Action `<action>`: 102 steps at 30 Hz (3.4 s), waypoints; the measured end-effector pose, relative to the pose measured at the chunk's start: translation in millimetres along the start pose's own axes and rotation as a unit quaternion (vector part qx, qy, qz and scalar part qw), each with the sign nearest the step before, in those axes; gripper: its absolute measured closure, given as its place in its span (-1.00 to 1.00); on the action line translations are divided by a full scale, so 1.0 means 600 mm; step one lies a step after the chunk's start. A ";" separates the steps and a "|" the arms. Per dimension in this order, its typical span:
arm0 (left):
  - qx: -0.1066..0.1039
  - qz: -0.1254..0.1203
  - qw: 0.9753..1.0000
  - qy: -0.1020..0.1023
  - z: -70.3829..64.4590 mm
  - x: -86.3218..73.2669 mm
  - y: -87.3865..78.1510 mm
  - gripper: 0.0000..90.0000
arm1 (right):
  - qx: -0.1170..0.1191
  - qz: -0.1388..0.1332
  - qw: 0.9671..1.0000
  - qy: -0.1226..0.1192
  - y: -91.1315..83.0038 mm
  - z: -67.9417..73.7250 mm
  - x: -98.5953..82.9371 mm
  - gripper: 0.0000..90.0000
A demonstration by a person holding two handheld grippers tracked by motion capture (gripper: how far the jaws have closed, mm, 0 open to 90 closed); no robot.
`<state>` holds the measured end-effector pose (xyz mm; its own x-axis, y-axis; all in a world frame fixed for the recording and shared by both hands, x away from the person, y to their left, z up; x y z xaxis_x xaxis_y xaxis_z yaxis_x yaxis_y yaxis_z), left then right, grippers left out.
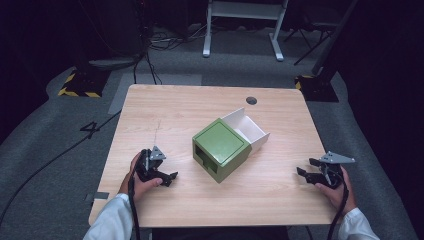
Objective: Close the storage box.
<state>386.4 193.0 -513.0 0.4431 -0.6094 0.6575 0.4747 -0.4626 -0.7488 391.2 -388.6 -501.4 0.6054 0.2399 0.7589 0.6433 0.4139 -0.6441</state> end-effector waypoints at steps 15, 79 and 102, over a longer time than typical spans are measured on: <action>0.000 0.000 1.000 0.000 0.000 0.000 0.000 -1.00 | 0.011 -0.016 0.999 -0.032 0.027 0.029 0.120 -0.26; -0.002 0.001 1.000 0.006 -0.002 0.002 0.001 -1.00 | 0.097 -0.004 0.992 -0.075 0.135 0.182 0.215 0.03; -0.002 0.001 1.000 0.006 -0.002 0.002 0.001 -1.00 | 0.157 0.008 0.981 -0.112 0.131 0.204 0.212 0.03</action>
<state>386.1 191.2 -512.9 0.4346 -0.6176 0.6555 0.4718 -0.4639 -0.7499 461.4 -218.1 -443.9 0.4742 0.4212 0.7732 0.4360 0.6506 -0.6218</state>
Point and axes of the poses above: each handheld gripper's, and its own axes: y roughly forward along the jaws, x roughly out of its top, z roughly to its left, the point moved 1 cm from there along y, roughly forward along the jaws, and after that the axes turned 9 degrees about y, right-handed, at the moved point
